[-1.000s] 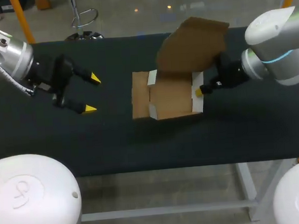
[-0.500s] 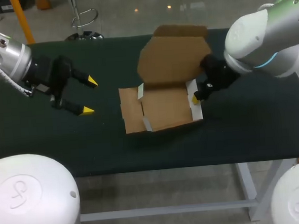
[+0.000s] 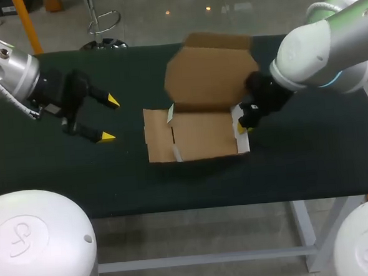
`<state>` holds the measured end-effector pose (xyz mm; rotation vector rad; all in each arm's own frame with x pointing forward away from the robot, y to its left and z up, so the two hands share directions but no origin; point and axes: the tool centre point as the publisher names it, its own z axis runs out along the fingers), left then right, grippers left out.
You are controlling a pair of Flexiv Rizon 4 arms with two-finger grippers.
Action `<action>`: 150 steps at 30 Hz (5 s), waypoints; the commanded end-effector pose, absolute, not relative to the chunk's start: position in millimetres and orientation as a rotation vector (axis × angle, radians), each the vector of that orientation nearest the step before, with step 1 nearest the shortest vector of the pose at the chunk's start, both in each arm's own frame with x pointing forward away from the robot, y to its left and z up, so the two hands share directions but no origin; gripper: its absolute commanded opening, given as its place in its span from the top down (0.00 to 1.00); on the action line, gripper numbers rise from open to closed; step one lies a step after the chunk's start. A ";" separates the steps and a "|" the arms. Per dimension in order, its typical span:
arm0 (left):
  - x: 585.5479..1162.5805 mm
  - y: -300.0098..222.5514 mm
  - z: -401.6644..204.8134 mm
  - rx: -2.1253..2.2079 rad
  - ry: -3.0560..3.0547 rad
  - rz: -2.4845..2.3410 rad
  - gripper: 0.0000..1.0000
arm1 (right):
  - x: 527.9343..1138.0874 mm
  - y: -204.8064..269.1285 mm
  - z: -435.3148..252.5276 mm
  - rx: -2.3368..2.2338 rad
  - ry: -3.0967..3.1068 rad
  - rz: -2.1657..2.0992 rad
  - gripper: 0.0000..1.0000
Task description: Assemble the packaging by folding the flat box into shape, placing the metal phone stand inside, and closing the box properly
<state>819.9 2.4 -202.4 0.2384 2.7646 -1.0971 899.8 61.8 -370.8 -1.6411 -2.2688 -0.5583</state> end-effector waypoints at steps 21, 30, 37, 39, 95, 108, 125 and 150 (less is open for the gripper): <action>828.5 0.1 -211.3 0.225 2.798 -1.056 0.00 | 882.7 64.7 -372.8 -1.839 -2.186 -0.299 1.00; 828.5 0.1 -211.3 0.225 2.798 -1.056 0.00 | 882.7 64.7 -372.8 -1.839 -2.186 -0.299 1.00; 828.5 0.1 -211.3 0.225 2.798 -1.056 0.00 | 882.7 73.3 -371.9 -1.898 -2.155 -0.097 1.00; 828.5 0.1 -211.3 0.225 2.798 -1.056 0.00 | 881.2 75.8 -373.0 -1.912 -2.145 -0.044 1.00; 828.5 0.1 -211.3 0.225 2.798 -1.056 0.00 | 844.3 76.4 -401.3 -1.864 -1.985 0.275 0.96; 828.5 0.1 -211.3 0.225 2.798 -1.056 0.00 | 844.9 80.1 -405.9 -1.947 -2.005 0.265 0.93; 828.5 0.1 -211.3 0.225 2.798 -1.056 0.00 | 849.8 80.8 -411.4 -1.993 -2.053 0.228 0.89; 828.5 0.1 -211.3 0.225 2.798 -1.056 0.00 | 852.8 78.9 -421.7 -2.181 -2.112 0.038 0.84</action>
